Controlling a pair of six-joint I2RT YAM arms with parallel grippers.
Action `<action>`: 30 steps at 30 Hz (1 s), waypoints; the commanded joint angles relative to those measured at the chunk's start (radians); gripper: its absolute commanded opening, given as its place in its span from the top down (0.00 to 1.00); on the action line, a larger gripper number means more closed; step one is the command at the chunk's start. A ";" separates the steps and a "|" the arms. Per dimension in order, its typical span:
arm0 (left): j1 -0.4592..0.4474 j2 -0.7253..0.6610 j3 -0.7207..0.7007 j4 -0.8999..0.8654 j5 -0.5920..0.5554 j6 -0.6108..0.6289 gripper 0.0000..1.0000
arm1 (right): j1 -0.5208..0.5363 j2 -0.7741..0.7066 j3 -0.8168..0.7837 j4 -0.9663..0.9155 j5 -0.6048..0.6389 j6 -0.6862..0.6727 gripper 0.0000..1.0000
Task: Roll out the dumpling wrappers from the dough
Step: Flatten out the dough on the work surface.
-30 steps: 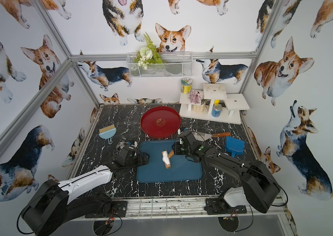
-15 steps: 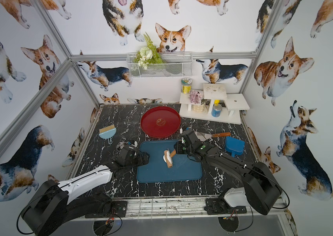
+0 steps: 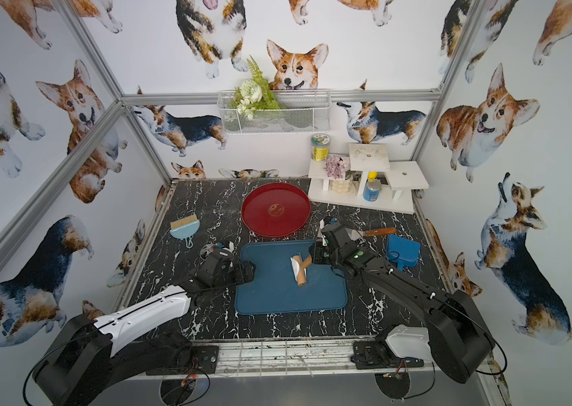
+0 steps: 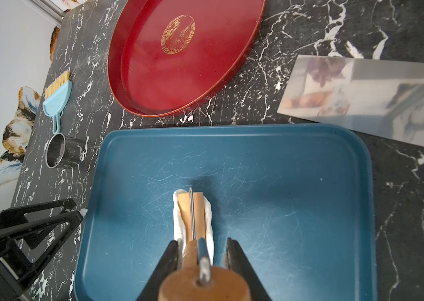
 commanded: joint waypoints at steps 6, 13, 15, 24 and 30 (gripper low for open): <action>0.096 -0.029 0.070 -0.105 -0.071 0.062 0.00 | 0.039 0.046 -0.025 -0.042 -0.053 -0.001 1.00; 0.226 -0.076 0.076 -0.121 -0.053 0.105 0.00 | 0.061 0.065 -0.012 -0.031 -0.020 0.017 1.00; 0.237 -0.089 0.074 -0.119 -0.039 0.113 0.00 | 0.057 0.052 -0.011 -0.056 0.012 0.005 1.00; 0.237 -0.198 -0.005 -0.076 0.024 0.095 0.00 | -0.019 -0.025 -0.026 -0.170 0.105 -0.072 1.00; 0.238 -0.229 -0.025 -0.084 0.076 0.110 0.00 | -0.016 -0.012 -0.025 -0.144 0.039 -0.061 1.00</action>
